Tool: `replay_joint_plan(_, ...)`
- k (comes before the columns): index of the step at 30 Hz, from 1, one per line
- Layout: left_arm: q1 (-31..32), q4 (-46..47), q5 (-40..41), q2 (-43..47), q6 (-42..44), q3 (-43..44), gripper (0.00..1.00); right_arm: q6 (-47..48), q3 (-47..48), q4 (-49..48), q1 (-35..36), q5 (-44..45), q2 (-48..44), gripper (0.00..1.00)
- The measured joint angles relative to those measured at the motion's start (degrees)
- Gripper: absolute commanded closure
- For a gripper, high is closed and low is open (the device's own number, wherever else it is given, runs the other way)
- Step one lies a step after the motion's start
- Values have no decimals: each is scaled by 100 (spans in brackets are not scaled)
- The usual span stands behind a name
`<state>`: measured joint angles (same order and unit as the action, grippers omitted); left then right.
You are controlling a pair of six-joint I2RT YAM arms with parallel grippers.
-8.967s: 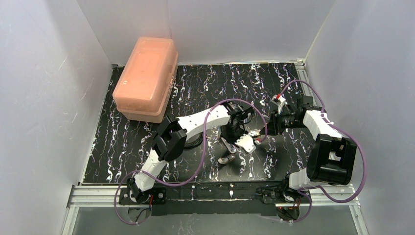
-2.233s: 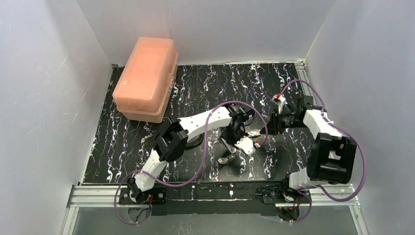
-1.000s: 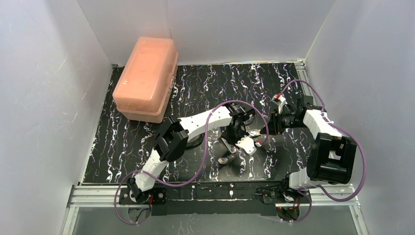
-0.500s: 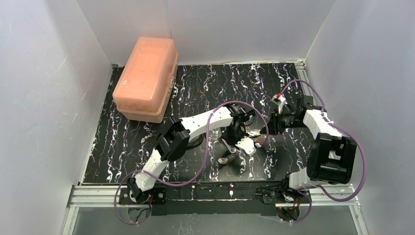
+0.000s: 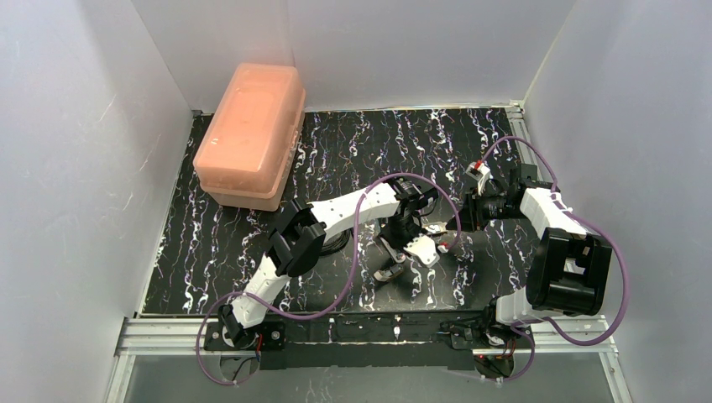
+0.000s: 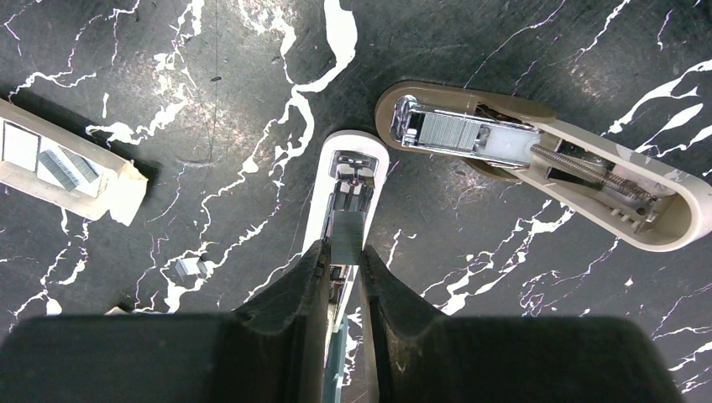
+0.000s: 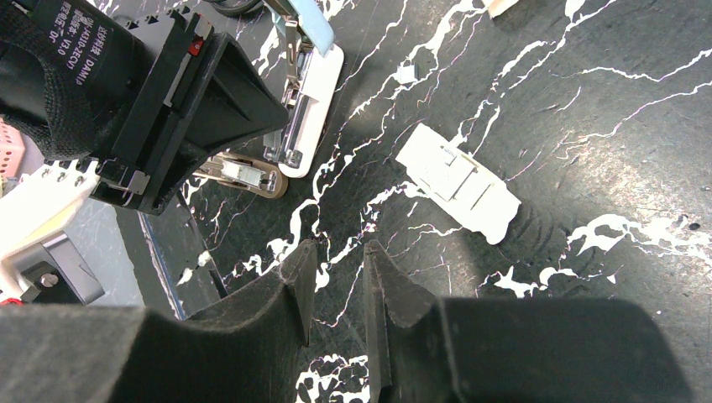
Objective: Load the staples into the stapler
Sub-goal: Install the staple into the stapler.
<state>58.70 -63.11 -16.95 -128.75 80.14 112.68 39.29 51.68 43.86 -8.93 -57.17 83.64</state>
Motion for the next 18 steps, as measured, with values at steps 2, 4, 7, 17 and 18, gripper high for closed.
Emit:
replay_joint_plan(2,0,0,0,0,15,0,100,0,0,0,0,0,0,65)
replay_joint_plan(4,0,0,0,0,24,0,100,0,0,0,0,0,0,65)
replay_joint_plan(7,0,0,0,0,39,0,100,0,0,0,0,0,0,65)
replay_joint_plan(17,0,-81,4,0,114,0,100,0,2,0,0,0,0,65)
replay_joint_plan(18,0,-87,4,0,120,2,100,0,2,0,0,0,0,65)
